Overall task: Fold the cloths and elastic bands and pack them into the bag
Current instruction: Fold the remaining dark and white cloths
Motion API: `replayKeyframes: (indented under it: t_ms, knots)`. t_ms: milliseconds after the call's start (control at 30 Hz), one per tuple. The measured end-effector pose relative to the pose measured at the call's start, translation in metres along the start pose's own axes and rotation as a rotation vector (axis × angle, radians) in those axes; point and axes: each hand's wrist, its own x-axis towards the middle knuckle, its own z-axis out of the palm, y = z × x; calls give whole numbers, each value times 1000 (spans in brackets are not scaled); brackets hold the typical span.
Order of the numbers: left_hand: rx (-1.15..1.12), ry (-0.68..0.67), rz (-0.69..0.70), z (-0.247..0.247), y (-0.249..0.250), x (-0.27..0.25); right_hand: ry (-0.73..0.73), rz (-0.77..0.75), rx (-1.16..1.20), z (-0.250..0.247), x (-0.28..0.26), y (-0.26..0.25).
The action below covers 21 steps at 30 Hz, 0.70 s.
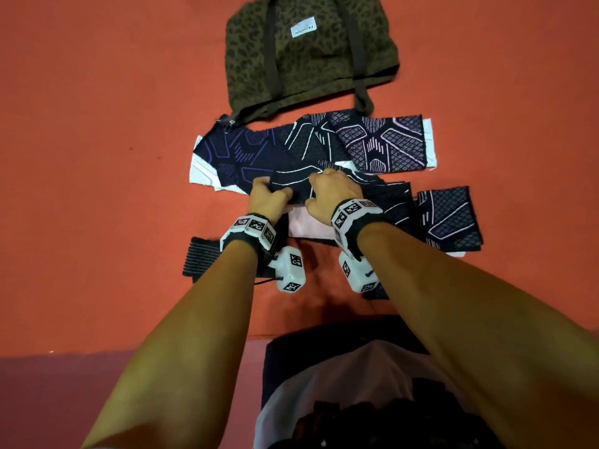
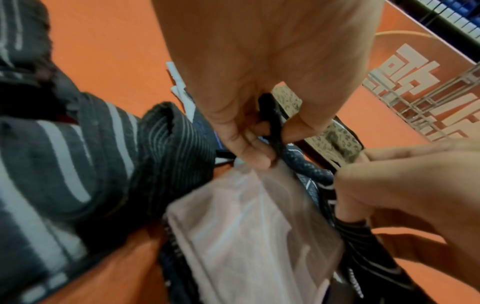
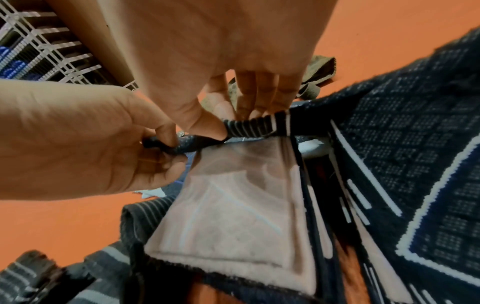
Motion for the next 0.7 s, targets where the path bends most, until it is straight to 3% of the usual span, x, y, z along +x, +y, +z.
replayKeyframes:
  t_ms: [100,200,333,467,700]
  knots:
    - [-22,-74,-45,-1,-3,-4,70,0,-51,-3,-10,-4]
    - [27,-121,-52,2,-7,-14,23,-20,-105,-3,-19,1]
    - [99,-53,-22,9,-19,-31,-75,-73,-171,10,-30,17]
    - [185,61,42,5,-23,-54,-131,-113,-85,28,-41,22]
    - [306,76,80,-19,-41,-65,-140,30,99,48,-55,22]
